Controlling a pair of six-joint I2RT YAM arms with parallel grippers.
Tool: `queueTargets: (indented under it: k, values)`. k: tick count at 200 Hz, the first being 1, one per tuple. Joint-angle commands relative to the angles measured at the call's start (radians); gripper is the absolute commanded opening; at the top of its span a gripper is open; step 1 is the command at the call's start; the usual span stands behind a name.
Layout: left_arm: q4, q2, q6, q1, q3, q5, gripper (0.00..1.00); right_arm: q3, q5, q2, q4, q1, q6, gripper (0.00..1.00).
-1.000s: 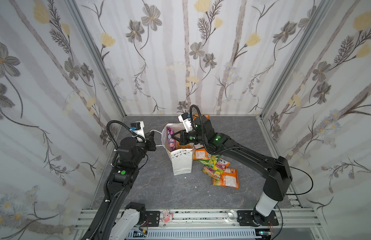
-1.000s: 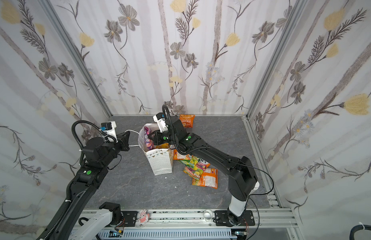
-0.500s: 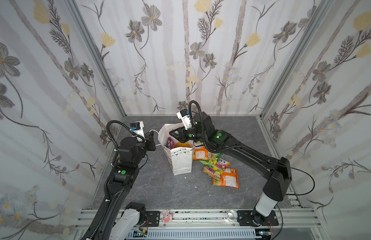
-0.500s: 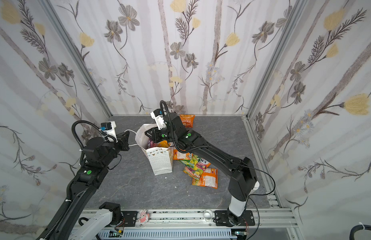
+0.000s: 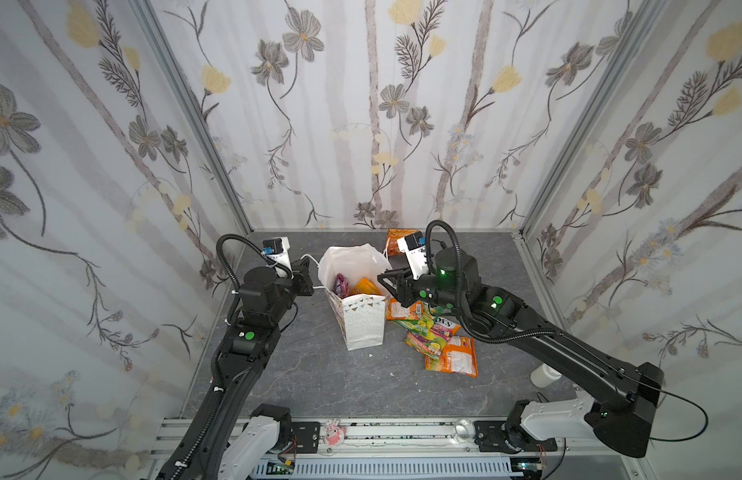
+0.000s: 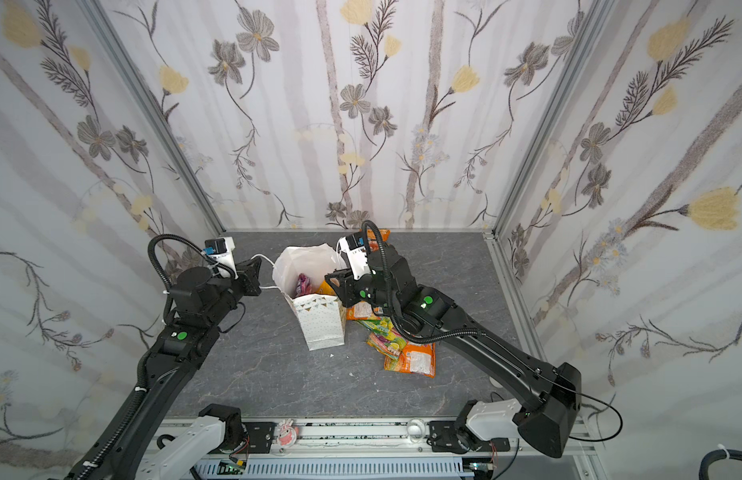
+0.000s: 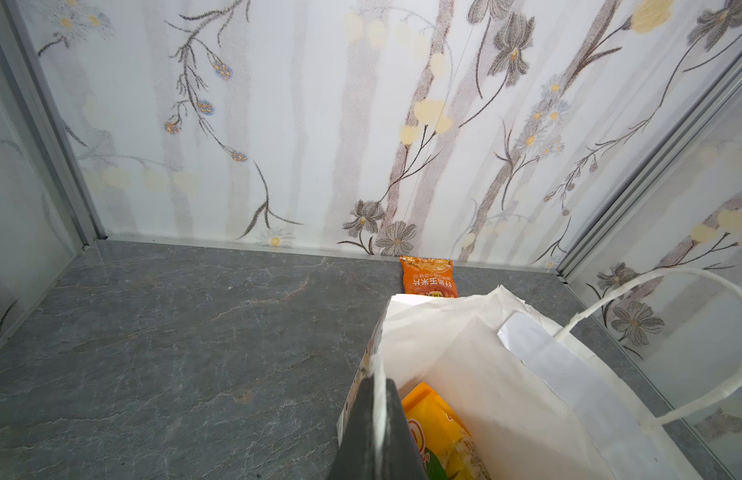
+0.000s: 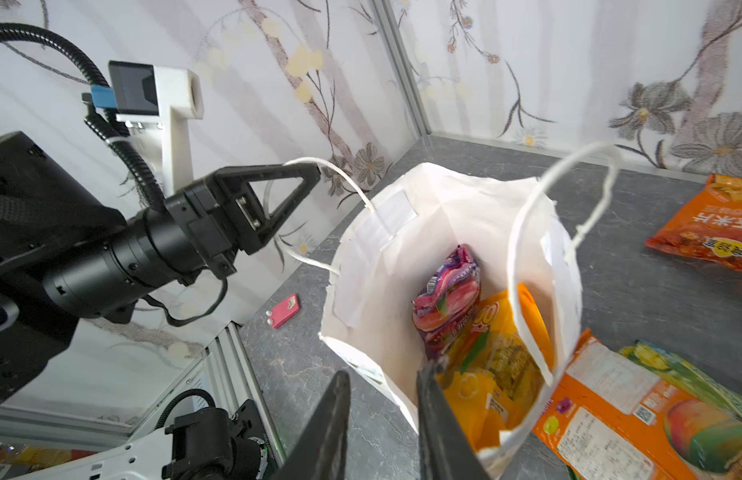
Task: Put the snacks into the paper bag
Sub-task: 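Withdraw the right gripper from the paper bag back over the candy pile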
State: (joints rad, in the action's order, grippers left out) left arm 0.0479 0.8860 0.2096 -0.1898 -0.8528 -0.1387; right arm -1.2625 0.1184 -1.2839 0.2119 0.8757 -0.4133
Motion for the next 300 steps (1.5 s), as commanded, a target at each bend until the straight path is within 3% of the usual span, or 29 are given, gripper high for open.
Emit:
queueTargets:
  k: [1,41,127,214,263,300]
  values:
    - [-0.043,-0.001,0.016,0.002,-0.015,0.036,0.0,0.072,-0.083,0.073,0.037,-0.004,-0.008,0.3]
    - [-0.057,0.009,0.031,0.001,-0.018,0.049,0.0,0.229,-0.125,0.224,0.081,-0.039,-0.039,0.34]
    - [-0.053,-0.004,-0.002,0.003,0.013,0.033,0.0,0.451,-0.187,0.365,0.145,-0.188,-0.068,0.4]
    - [-0.001,0.019,-0.061,0.003,0.003,0.009,0.0,0.63,-0.101,0.249,-0.046,-0.212,-0.119,0.46]
    - [0.007,0.019,-0.064,0.001,0.012,0.011,0.0,0.589,-0.038,0.096,-0.172,-0.269,-0.099,0.5]
    - [0.006,0.009,-0.06,0.001,0.013,0.005,0.0,0.476,-0.062,-0.029,-0.195,-0.297,-0.047,0.52]
